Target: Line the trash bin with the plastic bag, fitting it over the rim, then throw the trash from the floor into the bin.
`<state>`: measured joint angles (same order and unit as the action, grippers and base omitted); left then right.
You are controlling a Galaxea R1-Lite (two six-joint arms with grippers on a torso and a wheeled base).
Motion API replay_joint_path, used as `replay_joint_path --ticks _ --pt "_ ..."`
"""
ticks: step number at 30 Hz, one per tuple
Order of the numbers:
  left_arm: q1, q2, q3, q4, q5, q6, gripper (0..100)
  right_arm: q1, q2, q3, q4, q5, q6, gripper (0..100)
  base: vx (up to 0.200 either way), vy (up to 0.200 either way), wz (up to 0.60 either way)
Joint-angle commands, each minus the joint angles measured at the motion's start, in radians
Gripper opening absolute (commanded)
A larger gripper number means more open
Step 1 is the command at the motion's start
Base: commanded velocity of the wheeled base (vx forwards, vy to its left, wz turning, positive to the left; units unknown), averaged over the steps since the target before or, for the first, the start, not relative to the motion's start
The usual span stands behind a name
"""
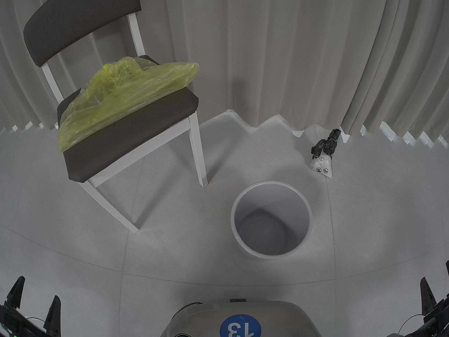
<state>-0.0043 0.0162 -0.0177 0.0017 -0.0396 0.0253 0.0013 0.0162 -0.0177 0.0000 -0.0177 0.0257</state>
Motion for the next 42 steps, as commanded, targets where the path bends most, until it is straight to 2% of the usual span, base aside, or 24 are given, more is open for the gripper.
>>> replay_joint_path --ticks 1,6,7,8,11,14,21,23,25,27,30,31,32,33,34,35,36,42 --pt "0.000 -0.016 0.018 0.001 -0.026 0.024 100 0.000 -0.010 0.018 -0.002 0.016 -0.007 100 0.000 0.000 0.00" --pt "0.000 -0.016 0.004 -0.045 -0.043 -0.007 100 0.000 -0.009 0.018 -0.002 0.030 -0.007 100 0.000 0.000 0.00" --pt "-0.003 -0.010 -0.048 -0.117 -0.069 -0.071 100 0.000 -0.009 0.018 -0.002 0.030 -0.006 100 0.000 0.000 0.00" --pt "-0.006 0.004 -0.090 -0.134 -0.097 -0.094 100 0.000 -0.009 0.018 -0.002 0.031 -0.010 100 0.000 0.000 0.00" --pt "-0.025 0.073 -0.197 -0.106 -0.132 -0.081 100 0.000 -0.010 0.018 -0.002 0.039 -0.029 100 0.000 0.000 0.00" --pt "-0.031 0.176 -0.304 -0.029 -0.131 -0.005 100 0.002 -0.010 0.018 -0.002 0.047 -0.024 100 0.000 0.000 0.00" --pt "-0.025 0.334 -0.400 -0.002 -0.115 0.028 100 0.000 -0.010 0.018 -0.003 0.042 -0.009 100 0.000 0.000 0.00" --pt "-0.023 0.413 -0.427 -0.002 -0.083 0.070 100 0.000 -0.005 -0.008 -0.032 0.051 -0.027 100 0.000 0.000 0.00" --pt "-0.023 0.496 -0.455 -0.005 -0.037 0.116 100 0.002 0.050 -0.137 -0.052 0.071 -0.070 100 0.000 0.000 0.00" --pt "-0.023 0.565 -0.484 -0.006 -0.002 0.154 100 0.008 0.145 -0.229 -0.037 0.090 -0.069 100 0.000 0.000 0.00" --pt "-0.022 0.689 -0.562 -0.006 0.047 0.242 100 0.014 0.274 -0.320 -0.025 0.091 -0.052 100 0.000 0.000 0.00" --pt "-0.022 0.689 -0.562 -0.006 0.047 0.242 100 0.014 0.274 -0.320 -0.025 0.091 -0.052 100 0.000 0.000 0.00" --pt "-0.020 0.762 -0.613 -0.005 0.083 0.298 100 0.013 0.346 -0.346 -0.026 0.093 -0.047 100 0.000 0.000 0.00" --pt "-0.020 0.768 -0.617 -0.005 0.086 0.303 100 0.014 0.350 -0.347 -0.026 0.093 -0.047 100 0.000 0.000 0.00" --pt "-0.017 0.838 -0.665 -0.006 0.130 0.358 100 0.014 0.424 -0.364 -0.035 0.096 -0.041 100 0.000 0.000 0.00" --pt "-0.017 0.838 -0.665 -0.006 0.130 0.358 100 0.014 0.424 -0.364 -0.035 0.096 -0.041 100 0.000 0.000 0.00" --pt "-0.006 0.918 -0.703 -0.014 0.178 0.412 100 0.014 0.508 -0.395 -0.040 0.105 -0.024 100 0.000 0.000 0.00" --pt "-0.005 1.096 -0.808 -0.025 0.210 0.489 100 0.014 0.693 -0.467 -0.069 0.147 0.025 100 0.000 0.000 0.00"
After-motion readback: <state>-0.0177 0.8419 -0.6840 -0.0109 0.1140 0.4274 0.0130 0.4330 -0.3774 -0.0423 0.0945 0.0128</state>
